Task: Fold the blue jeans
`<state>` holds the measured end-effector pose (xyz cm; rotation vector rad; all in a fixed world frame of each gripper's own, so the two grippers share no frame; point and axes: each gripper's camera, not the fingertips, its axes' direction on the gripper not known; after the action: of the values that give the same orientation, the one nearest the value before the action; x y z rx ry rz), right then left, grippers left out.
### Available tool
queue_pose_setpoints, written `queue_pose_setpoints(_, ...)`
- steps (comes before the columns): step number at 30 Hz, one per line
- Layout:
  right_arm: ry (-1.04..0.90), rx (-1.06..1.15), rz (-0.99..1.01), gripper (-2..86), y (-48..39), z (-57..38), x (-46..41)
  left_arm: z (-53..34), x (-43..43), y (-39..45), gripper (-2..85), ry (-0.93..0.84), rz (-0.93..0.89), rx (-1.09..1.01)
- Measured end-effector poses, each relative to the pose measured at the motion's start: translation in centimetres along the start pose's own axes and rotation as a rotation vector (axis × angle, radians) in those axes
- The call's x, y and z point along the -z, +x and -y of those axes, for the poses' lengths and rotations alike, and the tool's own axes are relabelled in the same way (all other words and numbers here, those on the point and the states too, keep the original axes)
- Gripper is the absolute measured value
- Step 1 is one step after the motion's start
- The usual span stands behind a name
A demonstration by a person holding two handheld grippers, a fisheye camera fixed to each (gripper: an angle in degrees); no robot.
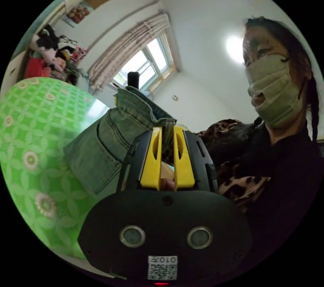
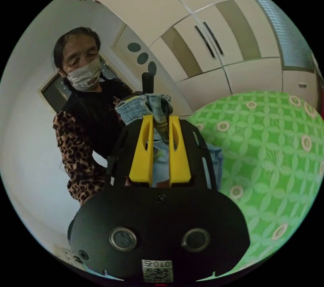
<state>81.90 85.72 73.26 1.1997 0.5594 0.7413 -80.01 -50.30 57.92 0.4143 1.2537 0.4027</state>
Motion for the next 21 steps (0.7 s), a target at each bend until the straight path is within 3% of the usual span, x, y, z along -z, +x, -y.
queue_pose_setpoints(8, 0.143, -0.244, -0.038, 9.6, -6.0, -12.4, 4.2, -0.2, -18.0, -3.0, 6.2, -0.248, -0.119, 0.014)
queue_pose_setpoints(11, 0.187, -0.55, -0.071, 10.8, -6.4, -18.1, 4.8, -2.2, -24.6, -5.2, 5.0, -0.332, -0.067, 0.035)
queue_pose_setpoints(16, 0.472, -0.823, -0.144, 10.4, -14.4, -27.3, 5.7, -6.1, -33.4, -8.4, 3.1, -0.525, -0.077, 0.098)
queue_pose_setpoints(21, 0.761, -0.876, -0.203, 12.4, -23.5, -30.6, 3.2, -8.0, -39.4, -9.3, 2.1, -0.695, 0.024, 0.041)
